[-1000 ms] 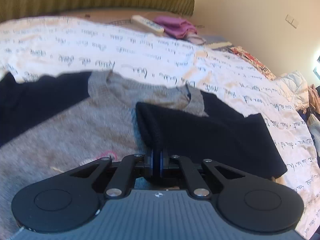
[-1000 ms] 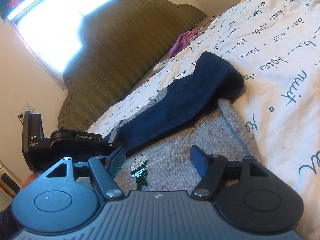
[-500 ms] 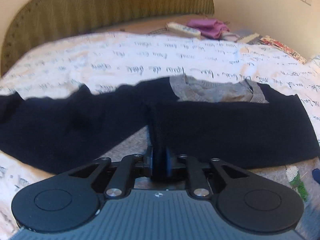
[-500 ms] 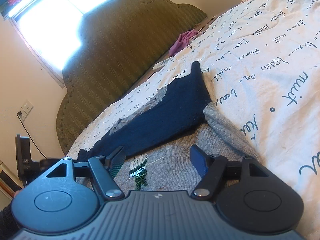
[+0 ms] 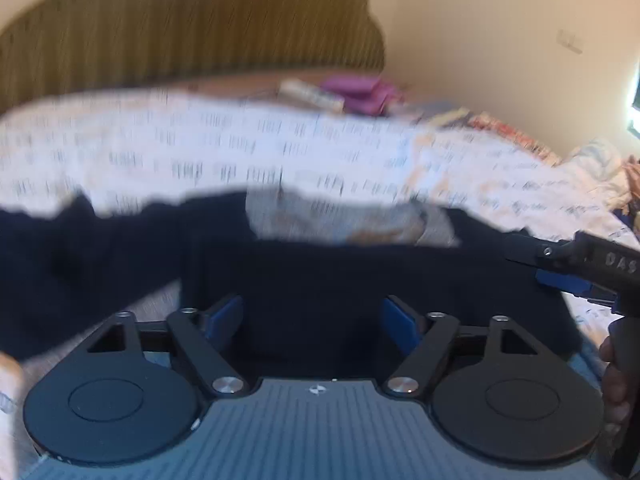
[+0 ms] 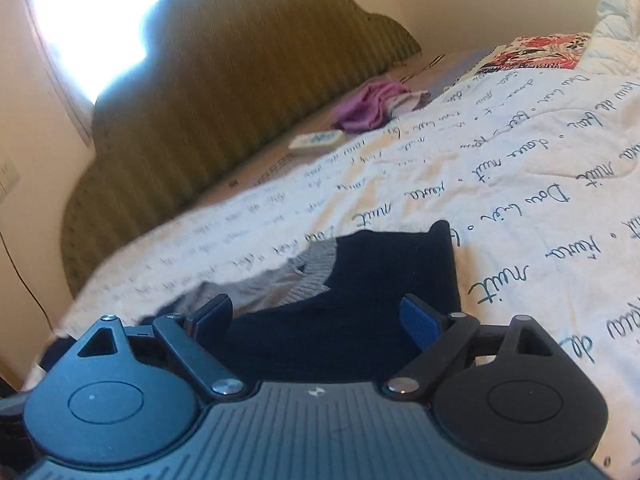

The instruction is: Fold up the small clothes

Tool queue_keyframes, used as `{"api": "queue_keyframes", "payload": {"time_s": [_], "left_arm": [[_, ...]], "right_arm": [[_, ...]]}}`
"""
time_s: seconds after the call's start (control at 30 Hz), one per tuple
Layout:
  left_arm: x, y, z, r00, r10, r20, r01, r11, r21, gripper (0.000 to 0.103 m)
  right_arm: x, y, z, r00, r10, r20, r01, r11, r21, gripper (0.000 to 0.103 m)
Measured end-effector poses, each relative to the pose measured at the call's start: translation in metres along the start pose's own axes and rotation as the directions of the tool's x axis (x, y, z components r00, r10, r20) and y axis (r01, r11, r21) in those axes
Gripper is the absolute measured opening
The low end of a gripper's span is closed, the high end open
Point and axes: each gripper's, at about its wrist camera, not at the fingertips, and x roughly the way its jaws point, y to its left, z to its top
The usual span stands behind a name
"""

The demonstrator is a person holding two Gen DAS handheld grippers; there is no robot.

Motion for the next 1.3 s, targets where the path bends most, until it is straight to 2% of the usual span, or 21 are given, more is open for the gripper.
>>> {"api": "queue_keyframes", "payload": {"time_s": [0.1, 0.13, 0.23, 0.33, 0.4, 0.47, 0.53, 0.57, 0.63, 0.67, 0.73, 0.77, 0.8, 0.87, 0.93, 1.0, 1.03, 1.07, 1.1, 1.17, 1.3], "left_arm": [[0.011, 0.008, -0.009, 1.0, -0.015, 0.007, 0.015, 1.0, -0.001, 0.083], [0.012, 0.008, -0.01, 1.0, -0.015, 0.006, 0.015, 1.0, 0.009, 0.083], [0.006, 0.01, -0.011, 1.0, -0.021, 0.016, 0.021, 0.999, 0.042, 0.082], [-0.027, 0.027, -0.007, 0.995, -0.005, 0.102, 0.003, 1.0, 0.014, 0.078], [-0.058, 0.059, -0.005, 0.979, 0.037, 0.203, -0.025, 0.998, -0.061, 0.087], [-0.089, 0.107, 0.0, 0.946, 0.135, 0.296, -0.081, 0.979, -0.187, 0.102], [-0.113, 0.166, 0.009, 0.91, 0.258, 0.323, -0.143, 0.93, -0.339, 0.102], [-0.119, 0.196, 0.013, 0.902, 0.302, 0.307, -0.162, 0.898, -0.409, 0.102], [-0.126, 0.262, 0.019, 0.889, 0.391, 0.238, -0.198, 0.796, -0.572, 0.097], [-0.126, 0.291, 0.019, 0.89, 0.404, 0.21, -0.185, 0.742, -0.645, 0.097], [-0.126, 0.35, 0.015, 0.903, 0.402, 0.155, -0.128, 0.594, -0.794, 0.092], [-0.123, 0.369, 0.013, 0.911, 0.385, 0.149, -0.094, 0.545, -0.833, 0.092], [-0.118, 0.384, 0.013, 0.92, 0.364, 0.145, -0.072, 0.519, -0.852, 0.092], [-0.108, 0.405, 0.015, 0.925, 0.368, 0.096, -0.105, 0.49, -0.866, 0.088], [-0.098, 0.414, 0.018, 0.933, 0.35, 0.086, -0.111, 0.504, -0.857, 0.087], [-0.093, 0.414, 0.025, 0.928, 0.359, 0.096, -0.121, 0.535, -0.836, 0.084], [-0.089, 0.413, 0.029, 0.925, 0.366, 0.101, -0.13, 0.555, -0.822, 0.069], [-0.086, 0.413, 0.033, 0.923, 0.372, 0.097, -0.144, 0.568, -0.81, 0.048], [-0.084, 0.413, 0.036, 0.921, 0.381, 0.082, -0.164, 0.57, -0.805, 0.038], [-0.074, 0.417, 0.041, 0.918, 0.393, 0.046, -0.204, 0.571, -0.795, 0.008], [-0.08, 0.402, 0.045, 0.898, 0.438, 0.049, -0.263, 0.622, -0.738, 0.004]], "right_arm": [[0.028, -0.006, -0.012, 0.995, -0.077, -0.065, 0.072, 0.995, -0.067, 0.091], [0.026, -0.009, -0.021, 0.998, -0.066, -0.019, 0.064, 0.992, -0.11, 0.091], [0.025, -0.014, -0.027, 0.999, -0.052, 0.0, 0.051, 0.993, -0.107, 0.092], [0.025, -0.011, -0.025, 0.998, -0.057, -0.004, 0.056, 0.991, -0.121, 0.092], [0.023, -0.012, -0.024, 0.999, -0.051, -0.002, 0.05, 0.992, -0.118, 0.092], [0.021, -0.014, -0.023, 0.999, -0.04, 0.002, 0.04, 0.994, -0.104, 0.092], [0.021, -0.015, -0.023, 0.999, -0.034, 0.003, 0.035, 0.995, -0.097, 0.092], [0.021, -0.014, -0.023, 0.999, -0.035, 0.004, 0.035, 0.995, -0.097, 0.092], [0.021, -0.013, -0.023, 0.999, -0.039, 0.004, 0.039, 0.994, -0.102, 0.092], [0.021, -0.012, -0.023, 0.999, -0.041, 0.005, 0.042, 0.994, -0.104, 0.092], [0.021, -0.013, -0.024, 0.999, -0.042, 0.006, 0.042, 0.994, -0.102, 0.092], [0.021, -0.013, -0.024, 0.999, -0.04, 0.007, 0.041, 0.994, -0.099, 0.092], [0.02, -0.013, -0.024, 0.999, -0.04, 0.008, 0.04, 0.995, -0.097, 0.092], [0.021, -0.013, -0.024, 0.999, -0.04, 0.009, 0.041, 0.995, -0.096, 0.092], [0.021, -0.013, -0.024, 0.999, -0.041, 0.008, 0.042, 0.994, -0.098, 0.092], [0.021, -0.013, -0.024, 0.999, -0.041, 0.008, 0.041, 0.994, -0.097, 0.092], [0.021, -0.013, -0.024, 0.999, -0.04, 0.008, 0.041, 0.995, -0.096, 0.092], [0.021, -0.013, -0.024, 0.999, -0.04, 0.008, 0.04, 0.995, -0.096, 0.092], [0.021, -0.013, -0.024, 0.999, -0.04, 0.008, 0.041, 0.994, -0.096, 0.092], [0.021, -0.013, -0.024, 0.999, -0.041, 0.008, 0.042, 0.994, -0.097, 0.092], [0.021, -0.014, -0.024, 0.999, -0.04, 0.008, 0.041, 0.995, -0.095, 0.092]]}}
